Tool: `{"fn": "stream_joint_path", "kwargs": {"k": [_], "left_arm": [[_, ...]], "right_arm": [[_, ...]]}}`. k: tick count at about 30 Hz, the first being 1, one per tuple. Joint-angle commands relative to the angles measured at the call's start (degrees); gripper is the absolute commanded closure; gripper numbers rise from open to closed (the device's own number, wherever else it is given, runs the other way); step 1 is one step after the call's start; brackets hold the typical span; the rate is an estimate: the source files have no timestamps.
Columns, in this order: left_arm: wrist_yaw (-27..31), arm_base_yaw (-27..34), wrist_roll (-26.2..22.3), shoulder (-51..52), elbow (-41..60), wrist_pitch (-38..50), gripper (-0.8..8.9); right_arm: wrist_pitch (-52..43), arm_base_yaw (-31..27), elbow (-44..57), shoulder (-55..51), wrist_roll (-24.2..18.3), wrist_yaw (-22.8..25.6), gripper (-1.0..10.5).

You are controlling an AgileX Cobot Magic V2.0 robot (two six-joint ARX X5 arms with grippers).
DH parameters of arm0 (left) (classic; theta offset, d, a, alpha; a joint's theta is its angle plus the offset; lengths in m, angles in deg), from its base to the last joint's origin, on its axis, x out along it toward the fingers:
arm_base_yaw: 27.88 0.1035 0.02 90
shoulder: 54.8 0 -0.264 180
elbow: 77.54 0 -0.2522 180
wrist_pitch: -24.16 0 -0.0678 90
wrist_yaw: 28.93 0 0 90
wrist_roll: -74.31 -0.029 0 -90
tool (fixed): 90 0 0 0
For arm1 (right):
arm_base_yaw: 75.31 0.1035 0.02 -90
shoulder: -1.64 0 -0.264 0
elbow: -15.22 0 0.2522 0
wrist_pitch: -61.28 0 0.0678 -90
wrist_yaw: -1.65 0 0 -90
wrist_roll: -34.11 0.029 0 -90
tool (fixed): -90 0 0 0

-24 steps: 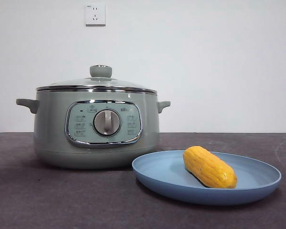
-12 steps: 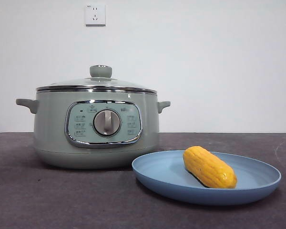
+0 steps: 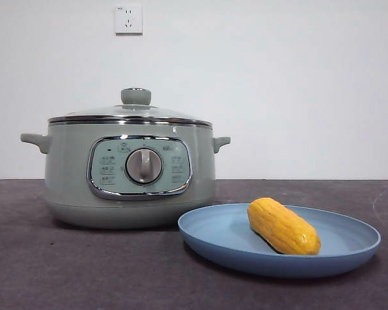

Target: Take the corn out from the steamer,put the corn on the plate,close the lid

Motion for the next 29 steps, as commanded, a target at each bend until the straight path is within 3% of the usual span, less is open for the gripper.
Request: {"fn": "stream_joint_path", "kwargs": {"k": [1,14,24,29], "left_arm": [[-0.07,0.24,1.86,3.69,6.36,1.16,8.17],[0.35,2.51,6.38,14.12,19.78,1.05,8.17],[2.86,2.67,12.33,14.12,20.65,-2.16,8.17],[2.91,2.67,12.35,14.12,20.65,-1.84,8.17]], "right_arm": [[-0.24,0.11,0.28,0.02,-0.24,0.2,9.5],[-0.26,0.11,0.28,0.02,-0.24,0.17,9.5],[-0.24,0.11,0.28,0.02,-0.24,0.17,9.5],[-0.26,0.11,0.28,0.02,-0.24,0.17,9.5]]}}
